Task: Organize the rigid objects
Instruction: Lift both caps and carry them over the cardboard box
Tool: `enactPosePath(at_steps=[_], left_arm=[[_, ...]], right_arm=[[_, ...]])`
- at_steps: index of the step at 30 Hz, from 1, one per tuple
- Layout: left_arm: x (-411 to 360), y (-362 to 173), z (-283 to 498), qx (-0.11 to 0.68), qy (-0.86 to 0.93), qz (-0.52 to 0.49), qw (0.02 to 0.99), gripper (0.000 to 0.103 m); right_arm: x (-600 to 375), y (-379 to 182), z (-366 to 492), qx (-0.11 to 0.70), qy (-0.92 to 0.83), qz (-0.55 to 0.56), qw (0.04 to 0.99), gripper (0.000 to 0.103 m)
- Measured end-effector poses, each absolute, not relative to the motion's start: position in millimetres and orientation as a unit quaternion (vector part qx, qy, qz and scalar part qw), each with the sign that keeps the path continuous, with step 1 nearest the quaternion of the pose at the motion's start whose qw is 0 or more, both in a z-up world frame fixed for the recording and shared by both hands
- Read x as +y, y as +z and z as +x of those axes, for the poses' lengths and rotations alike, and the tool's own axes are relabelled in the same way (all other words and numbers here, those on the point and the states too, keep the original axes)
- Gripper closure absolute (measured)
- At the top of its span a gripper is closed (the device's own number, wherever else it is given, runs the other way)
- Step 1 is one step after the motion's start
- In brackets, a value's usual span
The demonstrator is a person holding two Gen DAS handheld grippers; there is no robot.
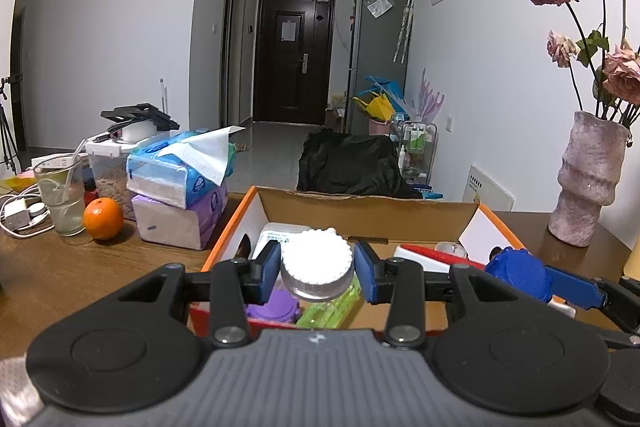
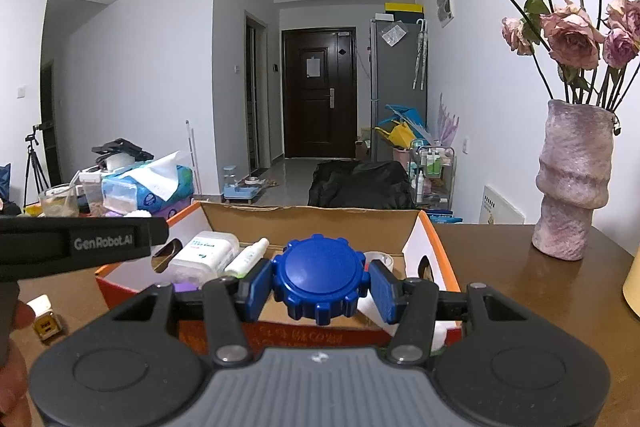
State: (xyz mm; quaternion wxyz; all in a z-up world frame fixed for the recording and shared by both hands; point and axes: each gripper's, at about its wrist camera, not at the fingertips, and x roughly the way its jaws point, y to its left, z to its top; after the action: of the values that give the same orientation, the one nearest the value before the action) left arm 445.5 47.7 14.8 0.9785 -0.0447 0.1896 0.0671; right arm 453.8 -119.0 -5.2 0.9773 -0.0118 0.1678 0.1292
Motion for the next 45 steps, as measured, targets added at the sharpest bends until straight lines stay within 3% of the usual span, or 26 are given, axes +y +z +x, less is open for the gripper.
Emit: enactPosePath(at_steps=[45], left_arm=[[57,4,545,0.191,0.071,-0.025,0.979,0.062]], right_arm=[[-101,-16,544,0.186,0.119,-0.016,0.975,0.051]])
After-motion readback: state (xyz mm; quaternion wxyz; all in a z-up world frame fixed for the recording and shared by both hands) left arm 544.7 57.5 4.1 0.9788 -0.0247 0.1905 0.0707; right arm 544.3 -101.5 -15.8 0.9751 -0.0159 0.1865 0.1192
